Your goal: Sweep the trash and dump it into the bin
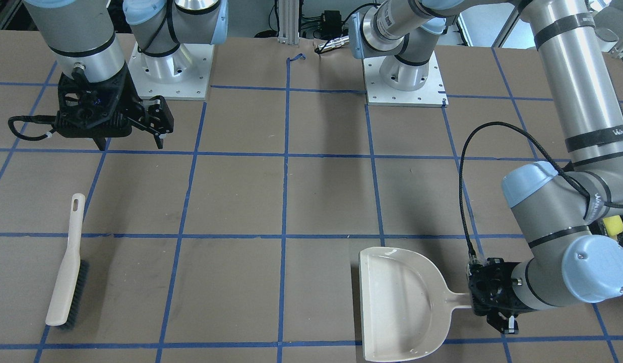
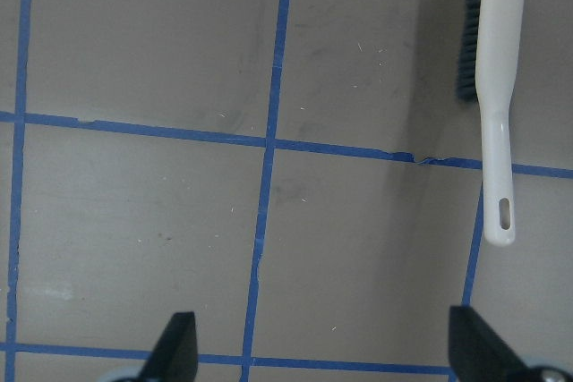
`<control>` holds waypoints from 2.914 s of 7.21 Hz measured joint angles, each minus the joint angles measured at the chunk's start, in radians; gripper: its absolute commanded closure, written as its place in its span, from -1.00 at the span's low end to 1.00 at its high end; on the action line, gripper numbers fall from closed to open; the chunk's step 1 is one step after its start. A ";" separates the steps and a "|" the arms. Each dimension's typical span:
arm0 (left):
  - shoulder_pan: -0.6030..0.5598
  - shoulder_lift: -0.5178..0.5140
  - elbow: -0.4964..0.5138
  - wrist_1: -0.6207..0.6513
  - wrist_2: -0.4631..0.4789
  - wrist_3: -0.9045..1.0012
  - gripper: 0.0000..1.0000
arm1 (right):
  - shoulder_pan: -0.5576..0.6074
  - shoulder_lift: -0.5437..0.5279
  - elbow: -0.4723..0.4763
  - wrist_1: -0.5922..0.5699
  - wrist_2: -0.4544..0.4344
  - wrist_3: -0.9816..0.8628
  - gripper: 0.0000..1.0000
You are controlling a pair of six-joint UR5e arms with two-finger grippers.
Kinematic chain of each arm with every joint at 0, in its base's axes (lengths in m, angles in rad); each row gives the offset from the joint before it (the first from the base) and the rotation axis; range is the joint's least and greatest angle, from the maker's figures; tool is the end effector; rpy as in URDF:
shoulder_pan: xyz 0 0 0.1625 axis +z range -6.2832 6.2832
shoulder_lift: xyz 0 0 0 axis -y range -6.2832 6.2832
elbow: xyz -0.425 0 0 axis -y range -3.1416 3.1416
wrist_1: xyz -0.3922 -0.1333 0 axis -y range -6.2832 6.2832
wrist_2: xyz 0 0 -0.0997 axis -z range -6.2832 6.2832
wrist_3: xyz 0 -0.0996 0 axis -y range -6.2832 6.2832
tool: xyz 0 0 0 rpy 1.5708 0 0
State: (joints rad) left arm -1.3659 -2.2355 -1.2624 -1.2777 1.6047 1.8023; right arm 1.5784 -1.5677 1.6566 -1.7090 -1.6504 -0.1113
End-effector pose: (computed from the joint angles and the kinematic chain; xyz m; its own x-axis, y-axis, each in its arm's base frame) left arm 0.0199 -0.7342 0.2546 0.0270 0.9972 0.0692 0.9994 -0.0283 0.0184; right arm 0.1292 -0.4955 0.4584 -0.9898 -0.1146 0.0844 -0.1183 0.9922 -0.0402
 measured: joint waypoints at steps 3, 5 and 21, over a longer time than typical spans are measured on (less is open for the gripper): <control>-0.001 0.013 -0.039 0.011 -0.002 -0.021 -0.86 | 0.000 -0.001 0.000 0.004 -0.006 0.003 -1.00; -0.004 0.029 -0.044 0.000 -0.008 -0.094 -0.86 | 0.000 -0.001 0.000 0.002 -0.010 0.003 -1.00; -0.156 0.621 -0.182 -0.372 -0.035 -1.519 -1.00 | 0.001 -0.007 0.000 0.002 0.080 0.001 -1.00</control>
State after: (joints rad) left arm -1.5217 -1.6146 -1.4445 -1.6501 1.5698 0.2829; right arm 1.5799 -1.5743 1.6567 -1.7069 -1.5704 -0.1105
